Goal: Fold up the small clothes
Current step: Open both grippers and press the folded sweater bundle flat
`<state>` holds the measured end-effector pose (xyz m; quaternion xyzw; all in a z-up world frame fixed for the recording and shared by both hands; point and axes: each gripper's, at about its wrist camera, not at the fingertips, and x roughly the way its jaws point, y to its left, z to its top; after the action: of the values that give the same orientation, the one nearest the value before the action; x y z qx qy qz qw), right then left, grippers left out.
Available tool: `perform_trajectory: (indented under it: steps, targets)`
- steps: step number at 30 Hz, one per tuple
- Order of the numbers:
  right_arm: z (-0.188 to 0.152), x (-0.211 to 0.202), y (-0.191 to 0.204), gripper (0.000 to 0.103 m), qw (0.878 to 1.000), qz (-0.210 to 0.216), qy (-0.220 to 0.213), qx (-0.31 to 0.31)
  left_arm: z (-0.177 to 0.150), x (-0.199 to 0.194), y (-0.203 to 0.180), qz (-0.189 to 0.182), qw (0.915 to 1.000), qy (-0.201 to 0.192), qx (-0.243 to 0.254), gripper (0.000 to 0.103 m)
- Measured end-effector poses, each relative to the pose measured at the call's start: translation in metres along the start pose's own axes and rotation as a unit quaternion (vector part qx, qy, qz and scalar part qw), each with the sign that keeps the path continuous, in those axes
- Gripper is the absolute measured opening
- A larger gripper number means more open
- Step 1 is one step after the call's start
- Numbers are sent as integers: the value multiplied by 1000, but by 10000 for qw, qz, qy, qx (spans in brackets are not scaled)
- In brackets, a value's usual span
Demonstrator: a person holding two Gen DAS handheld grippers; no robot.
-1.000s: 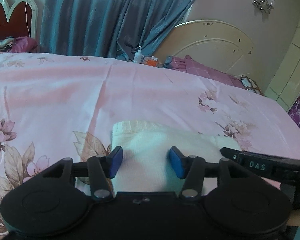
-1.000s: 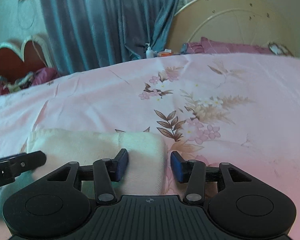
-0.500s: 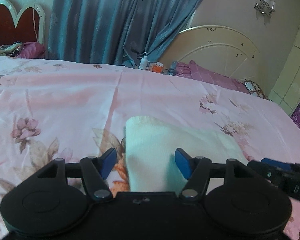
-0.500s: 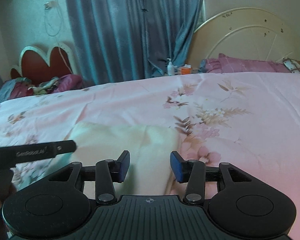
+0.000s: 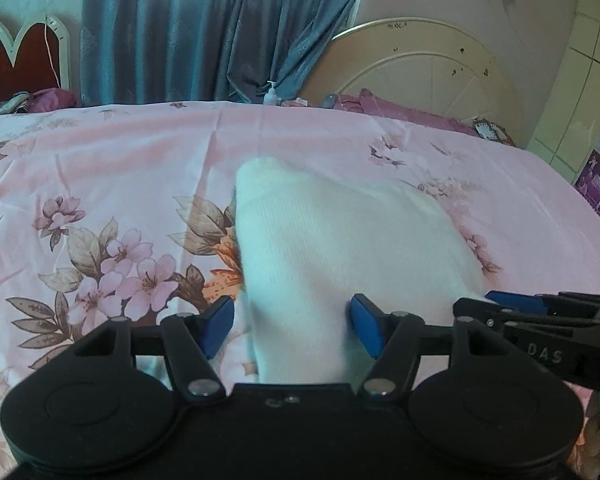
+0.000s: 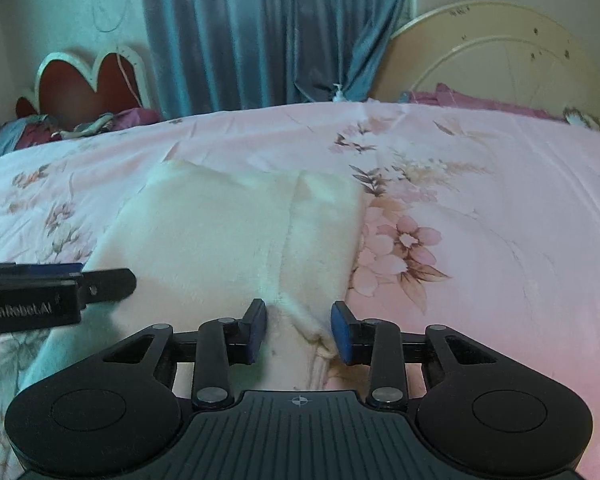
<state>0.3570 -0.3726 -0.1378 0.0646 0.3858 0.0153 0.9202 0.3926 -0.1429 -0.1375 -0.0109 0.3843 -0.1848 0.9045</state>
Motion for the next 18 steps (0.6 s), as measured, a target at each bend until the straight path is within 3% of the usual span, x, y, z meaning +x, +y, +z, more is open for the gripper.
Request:
perform_trajectory:
  steps: [7, 14, 18]
  targets:
    - [-16, -43, 12, 35, 9999, 33, -137, 11, -4, -13, -4, -109, 9995, 21, 289, 64]
    - [-51, -68, 24, 35, 9996, -246, 67, 145, -21, -26, -5, -461, 9971, 213, 573, 64]
    - [-71, -62, 22, 35, 9976, -477, 333, 382, -36, -23, -5, -593, 9950, 406, 698, 64]
